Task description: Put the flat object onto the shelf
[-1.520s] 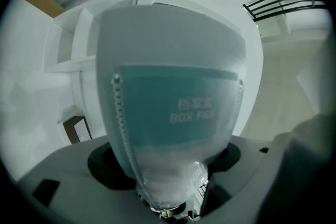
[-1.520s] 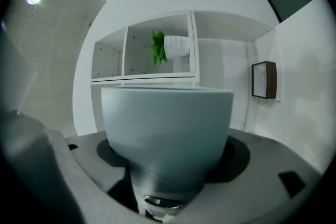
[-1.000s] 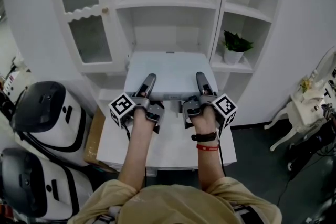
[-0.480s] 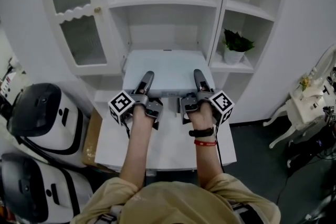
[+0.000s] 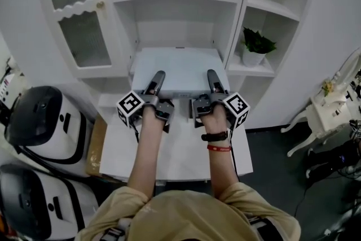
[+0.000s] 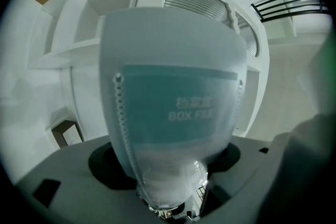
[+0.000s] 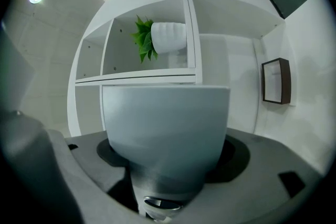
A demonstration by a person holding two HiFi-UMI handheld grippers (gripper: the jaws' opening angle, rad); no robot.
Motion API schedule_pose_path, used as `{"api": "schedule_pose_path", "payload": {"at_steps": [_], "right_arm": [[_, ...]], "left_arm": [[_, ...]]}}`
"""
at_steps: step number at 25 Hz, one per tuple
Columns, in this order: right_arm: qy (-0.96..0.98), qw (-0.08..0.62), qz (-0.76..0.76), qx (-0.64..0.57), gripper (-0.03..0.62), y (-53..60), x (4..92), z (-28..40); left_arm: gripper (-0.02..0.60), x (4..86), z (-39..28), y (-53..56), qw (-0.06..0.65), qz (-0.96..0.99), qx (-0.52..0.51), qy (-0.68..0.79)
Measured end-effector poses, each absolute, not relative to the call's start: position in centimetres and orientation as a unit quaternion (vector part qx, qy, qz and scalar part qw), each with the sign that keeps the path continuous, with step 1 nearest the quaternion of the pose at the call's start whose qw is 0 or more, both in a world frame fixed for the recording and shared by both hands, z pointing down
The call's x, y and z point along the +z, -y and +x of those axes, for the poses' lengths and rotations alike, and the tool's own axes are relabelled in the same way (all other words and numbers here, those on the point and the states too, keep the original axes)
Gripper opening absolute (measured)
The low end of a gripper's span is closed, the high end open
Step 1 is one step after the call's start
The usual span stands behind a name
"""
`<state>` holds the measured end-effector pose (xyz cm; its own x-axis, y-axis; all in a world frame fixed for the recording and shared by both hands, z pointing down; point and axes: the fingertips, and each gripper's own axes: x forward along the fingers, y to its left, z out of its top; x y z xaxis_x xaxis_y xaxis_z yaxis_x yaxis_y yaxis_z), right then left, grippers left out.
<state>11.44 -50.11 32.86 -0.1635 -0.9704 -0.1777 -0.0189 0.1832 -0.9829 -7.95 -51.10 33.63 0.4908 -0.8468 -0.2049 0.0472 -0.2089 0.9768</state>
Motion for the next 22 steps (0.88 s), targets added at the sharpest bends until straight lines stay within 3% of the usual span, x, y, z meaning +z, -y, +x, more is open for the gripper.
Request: {"api": "schedule_pose_path", "payload": {"at_steps": [22], "right_arm": [[-0.584, 0.491, -0.429, -0.483, 0.357, 54.4, 33.3, 11.0]], "left_arm": [[0.345, 34.3, -8.4, 55.4, 0.562, 0.659, -0.396, 0.305]]}}
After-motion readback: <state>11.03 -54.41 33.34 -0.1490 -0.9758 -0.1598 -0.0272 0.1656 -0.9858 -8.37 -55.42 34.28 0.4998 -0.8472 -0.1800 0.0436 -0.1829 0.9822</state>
